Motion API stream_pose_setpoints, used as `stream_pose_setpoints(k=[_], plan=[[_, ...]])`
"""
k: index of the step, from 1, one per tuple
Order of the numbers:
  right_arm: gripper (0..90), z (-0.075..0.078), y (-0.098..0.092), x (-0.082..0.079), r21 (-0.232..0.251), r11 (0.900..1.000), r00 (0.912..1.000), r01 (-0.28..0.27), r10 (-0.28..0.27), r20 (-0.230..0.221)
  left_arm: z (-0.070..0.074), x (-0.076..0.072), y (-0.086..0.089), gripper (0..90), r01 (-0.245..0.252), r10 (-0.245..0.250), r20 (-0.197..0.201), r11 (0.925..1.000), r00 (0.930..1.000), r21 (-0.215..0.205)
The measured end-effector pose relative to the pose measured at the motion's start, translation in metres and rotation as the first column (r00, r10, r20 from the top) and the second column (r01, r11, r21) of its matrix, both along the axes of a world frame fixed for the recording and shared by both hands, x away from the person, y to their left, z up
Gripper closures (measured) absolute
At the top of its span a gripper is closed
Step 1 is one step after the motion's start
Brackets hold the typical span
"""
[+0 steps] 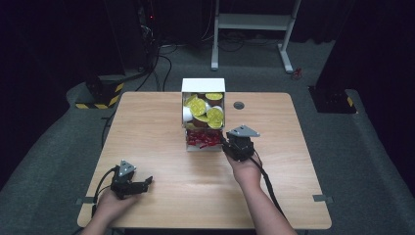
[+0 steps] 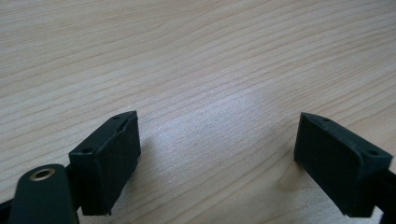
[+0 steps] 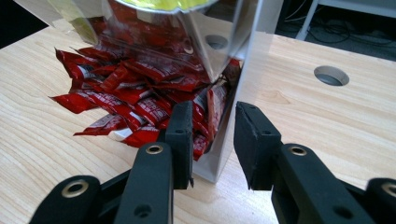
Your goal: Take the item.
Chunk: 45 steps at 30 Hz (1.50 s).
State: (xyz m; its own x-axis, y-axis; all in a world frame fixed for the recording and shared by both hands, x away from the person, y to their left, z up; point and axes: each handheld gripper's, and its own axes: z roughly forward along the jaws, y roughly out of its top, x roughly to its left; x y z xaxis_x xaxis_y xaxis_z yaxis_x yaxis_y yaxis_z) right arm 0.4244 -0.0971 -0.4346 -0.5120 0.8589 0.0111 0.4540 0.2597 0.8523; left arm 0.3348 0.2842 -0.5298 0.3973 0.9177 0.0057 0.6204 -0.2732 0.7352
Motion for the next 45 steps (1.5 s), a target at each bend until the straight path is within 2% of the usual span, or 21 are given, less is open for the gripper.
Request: stream_pose_setpoints(k=[8,10,17,22,24,26,33,36,40,45], plan=[[72.2,-0.005,0.007,0.008,-0.028,1.000,0.9999,-0.006,0.005,-0.012,0.000,0.000,0.000,14.9,0.000,0.000,0.000,1.0000,1.0000,0.000],[73.8,-0.008,0.007,0.011,-0.033,0.999,1.0000,-0.004,0.004,-0.003,0.000,0.000,0.000,14.9,0.000,0.000,0.000,1.0000,1.0000,0.000],[74.3,-0.010,0.003,0.016,-0.028,0.999,0.9997,0.023,-0.023,0.002,0.000,0.000,0.000,14.9,-0.001,0.001,0.000,1.0000,1.0000,-0.001],[74.0,-0.012,0.008,0.019,-0.037,0.999,0.9996,0.027,-0.027,0.003,0.000,0.000,0.000,15.0,0.002,-0.002,0.000,1.0000,1.0000,-0.001],[74.7,-0.012,0.009,0.021,-0.046,0.998,0.9994,0.030,-0.029,0.018,0.000,0.000,0.000,14.9,0.002,-0.002,0.000,1.0000,1.0000,-0.001],[75.2,-0.012,0.010,0.023,-0.036,0.999,0.9992,0.040,-0.039,0.011,0.000,0.000,0.000,14.9,0.002,-0.002,0.000,1.0000,1.0000,-0.001],[82.1,-0.015,0.011,0.023,-0.029,0.999,0.9996,0.023,-0.023,0.016,0.000,0.000,0.000,14.9,0.001,-0.001,0.000,1.0000,1.0000,-0.002],[86.1,-0.014,0.012,0.022,-0.045,0.999,0.9998,0.014,-0.014,0.013,0.000,0.001,0.000,14.9,0.005,-0.005,-0.001,1.0000,1.0000,0.004],[87.5,-0.014,0.012,0.021,-0.052,0.999,0.9999,-0.004,0.004,0.010,0.000,0.001,0.000,14.9,0.005,-0.005,-0.003,1.0000,1.0000,0.000],[88.0,-0.011,0.007,0.016,-0.031,0.999,0.9998,-0.018,0.018,0.004,0.000,0.001,0.000,14.9,0.007,-0.007,-0.001,1.0000,1.0000,0.003]])
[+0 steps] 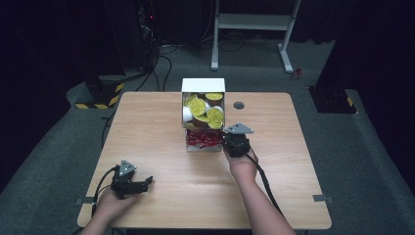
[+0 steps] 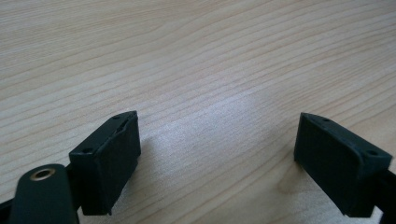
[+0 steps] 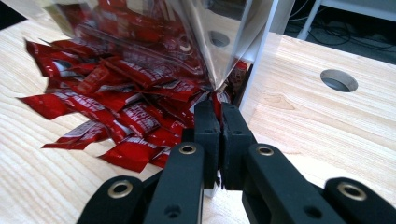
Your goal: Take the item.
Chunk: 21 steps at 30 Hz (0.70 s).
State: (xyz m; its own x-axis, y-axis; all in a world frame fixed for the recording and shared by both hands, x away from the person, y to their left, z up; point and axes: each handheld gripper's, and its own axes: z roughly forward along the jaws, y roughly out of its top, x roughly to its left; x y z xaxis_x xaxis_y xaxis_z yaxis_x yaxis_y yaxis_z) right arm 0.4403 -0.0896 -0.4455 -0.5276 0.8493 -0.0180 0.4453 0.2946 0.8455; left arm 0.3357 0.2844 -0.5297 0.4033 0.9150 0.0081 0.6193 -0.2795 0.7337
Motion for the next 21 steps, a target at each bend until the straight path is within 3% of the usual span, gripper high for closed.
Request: stream_pose_setpoints(k=[7,21], plan=[[88.2,0.002,-0.005,-0.012,0.013,1.000,0.9999,-0.008,0.008,0.011,0.000,0.000,0.000,15.0,-0.001,0.001,-0.001,1.0000,1.0000,0.000],[88.1,0.004,-0.018,-0.039,0.039,0.999,0.9963,-0.032,0.029,0.081,0.000,-0.001,0.000,15.1,-0.003,0.003,-0.001,1.0000,1.0000,-0.005]])
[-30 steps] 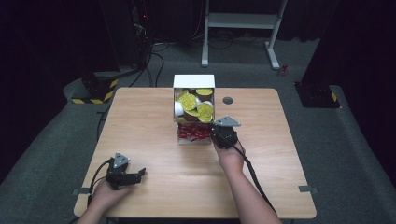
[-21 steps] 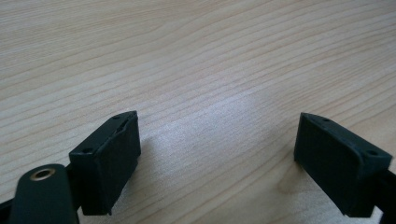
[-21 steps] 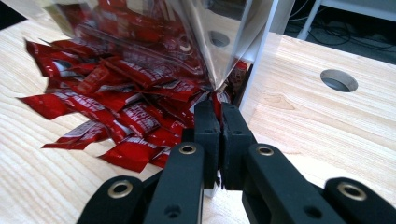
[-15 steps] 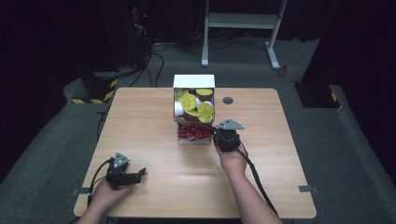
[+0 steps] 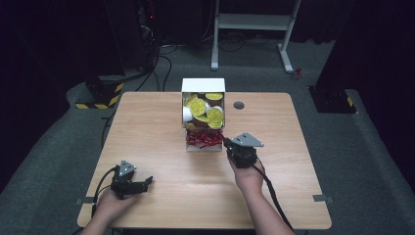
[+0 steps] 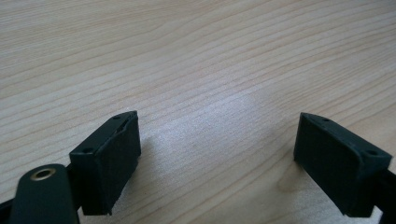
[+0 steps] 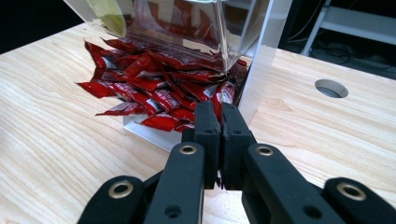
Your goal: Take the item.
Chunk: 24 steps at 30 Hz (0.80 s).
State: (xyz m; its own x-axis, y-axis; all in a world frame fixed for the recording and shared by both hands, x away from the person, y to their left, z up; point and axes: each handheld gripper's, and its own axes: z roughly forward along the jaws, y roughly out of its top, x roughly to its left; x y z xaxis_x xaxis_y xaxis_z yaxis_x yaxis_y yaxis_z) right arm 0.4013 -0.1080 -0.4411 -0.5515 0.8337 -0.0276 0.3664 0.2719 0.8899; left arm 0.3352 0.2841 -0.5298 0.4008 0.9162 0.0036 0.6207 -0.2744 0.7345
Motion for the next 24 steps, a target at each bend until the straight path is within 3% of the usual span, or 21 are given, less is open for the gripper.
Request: stream_pose_setpoints(k=[24], plan=[[88.3,-0.012,-0.019,-0.036,0.069,0.997,0.9934,-0.029,0.021,0.113,0.000,-0.003,0.000,16.0,-0.019,0.019,0.007,0.9998,0.9998,-0.003]])
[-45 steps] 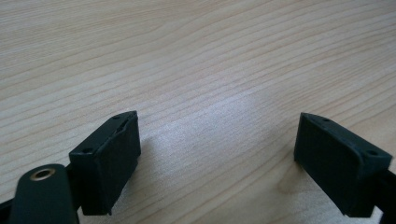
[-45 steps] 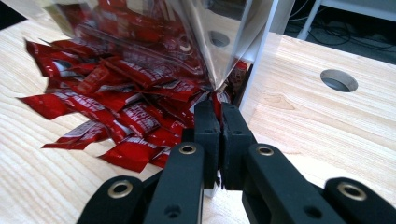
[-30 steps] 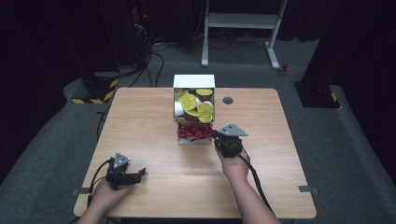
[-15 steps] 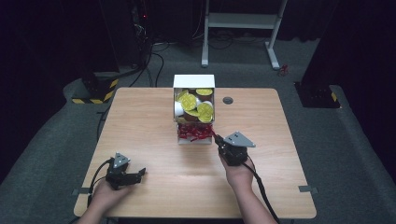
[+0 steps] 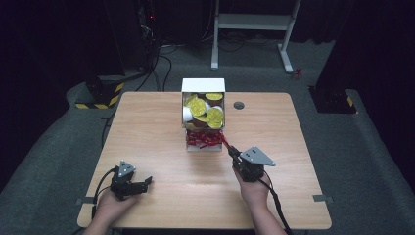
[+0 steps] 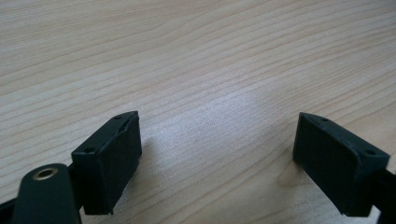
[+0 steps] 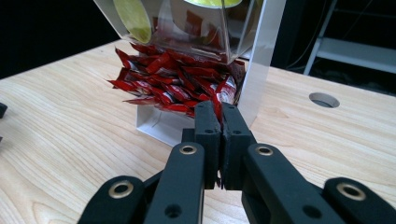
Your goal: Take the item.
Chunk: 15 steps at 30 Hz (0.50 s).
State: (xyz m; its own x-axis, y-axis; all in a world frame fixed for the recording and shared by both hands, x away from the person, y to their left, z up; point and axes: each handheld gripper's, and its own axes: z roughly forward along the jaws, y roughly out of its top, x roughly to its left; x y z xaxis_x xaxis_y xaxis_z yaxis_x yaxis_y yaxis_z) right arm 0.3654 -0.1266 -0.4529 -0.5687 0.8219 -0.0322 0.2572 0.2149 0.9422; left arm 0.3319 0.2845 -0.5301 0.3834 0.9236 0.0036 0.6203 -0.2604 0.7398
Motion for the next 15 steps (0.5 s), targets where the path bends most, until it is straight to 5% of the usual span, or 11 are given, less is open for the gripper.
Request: stream_pose_setpoints(k=[2,15], plan=[[88.3,0.0013,-0.0001,-0.0009,-0.025,1.000,0.9999,0.001,-0.001,0.012,0.0000,-0.0004,-0.0002,16.1,-0.006,0.006,0.000,1.0000,1.0000,0.000],[88.4,0.0040,-0.0069,-0.0087,0.005,1.000,1.0000,-0.002,0.002,0.007,0.0001,-0.0010,-0.0002,16.2,-0.012,0.012,-0.001,0.9999,0.9999,0.000]])
